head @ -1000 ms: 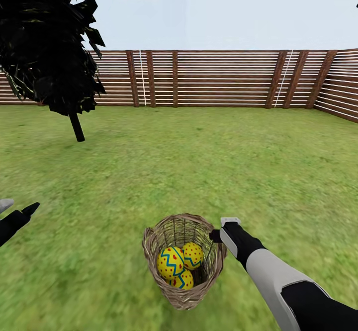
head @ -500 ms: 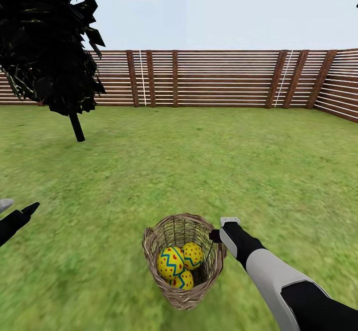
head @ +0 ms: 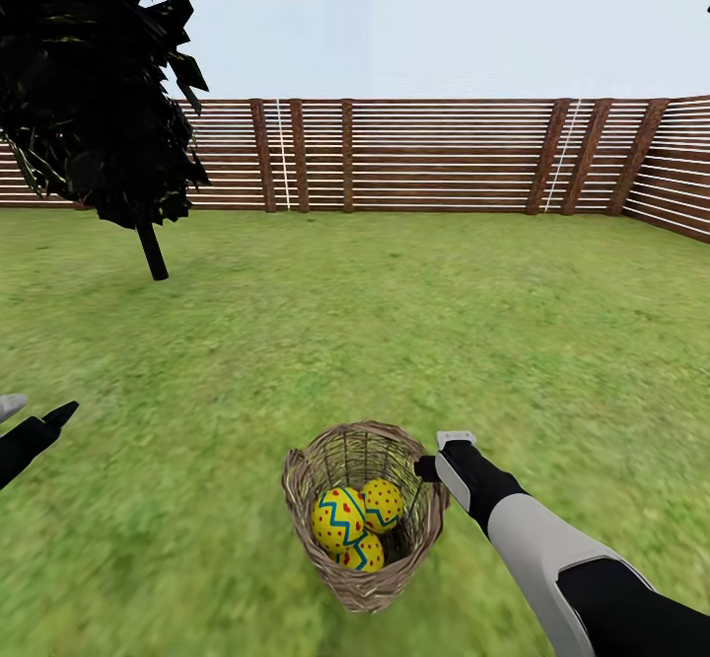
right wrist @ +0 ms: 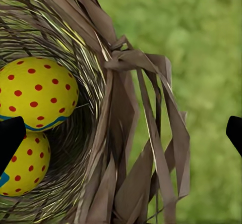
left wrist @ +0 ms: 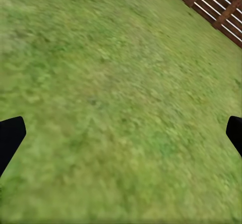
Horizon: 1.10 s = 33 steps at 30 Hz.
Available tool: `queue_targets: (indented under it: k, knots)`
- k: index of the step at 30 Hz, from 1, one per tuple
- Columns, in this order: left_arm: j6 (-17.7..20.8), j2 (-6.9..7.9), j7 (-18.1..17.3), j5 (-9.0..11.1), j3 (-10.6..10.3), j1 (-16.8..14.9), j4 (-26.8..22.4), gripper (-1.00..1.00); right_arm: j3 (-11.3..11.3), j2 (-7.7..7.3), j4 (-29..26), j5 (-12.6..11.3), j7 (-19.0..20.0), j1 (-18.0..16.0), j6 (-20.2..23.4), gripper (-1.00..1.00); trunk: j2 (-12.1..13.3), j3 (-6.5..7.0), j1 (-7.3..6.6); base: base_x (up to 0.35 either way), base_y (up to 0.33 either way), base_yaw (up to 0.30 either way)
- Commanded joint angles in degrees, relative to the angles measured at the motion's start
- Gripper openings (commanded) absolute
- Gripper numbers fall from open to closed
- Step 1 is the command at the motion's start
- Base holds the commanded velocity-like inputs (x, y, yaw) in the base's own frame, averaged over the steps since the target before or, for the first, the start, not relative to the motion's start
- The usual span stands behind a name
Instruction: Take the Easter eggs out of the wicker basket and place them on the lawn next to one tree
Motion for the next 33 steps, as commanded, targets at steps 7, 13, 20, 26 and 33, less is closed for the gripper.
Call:
queue_targets:
  k: [7,13,20,26,33]
  knots:
    - [0.22,0.01,0.50,0.60,0.02,-0.04,-0.08,1.00,0.44,-0.01,0.27,-0.55,-0.41,-0.03,0.26,1.00,-0.02,-0.06,-0.01,0.000,0.000,0.000]
    - [0.22,0.02,0.52,0.60,0.02,-0.02,-0.08,1.00,0.44,-0.01,0.34,-0.53,-0.38,-0.03,0.26,1.00,-1.63,-0.77,0.87,0.000,0.000,0.000]
    - [0.22,0.01,0.51,0.60,0.02,-0.04,-0.08,1.00,0.44,-0.06,0.36,-0.54,-0.37,-0.03,0.26,1.00,-2.03,-0.95,1.09,0.000,0.000,0.000]
    - [0.22,0.01,0.51,0.60,0.02,-0.04,-0.08,1.00,0.48,-0.12,0.48,-0.57,-0.30,-0.03,0.26,1.00,-2.03,-0.95,1.09,0.000,0.000,0.000]
    - [0.22,0.01,0.50,0.60,0.02,-0.04,-0.08,1.00,0.46,-0.17,0.66,-0.57,-0.29,-0.03,0.26,1.00,-2.03,-0.95,1.09,0.000,0.000,0.000]
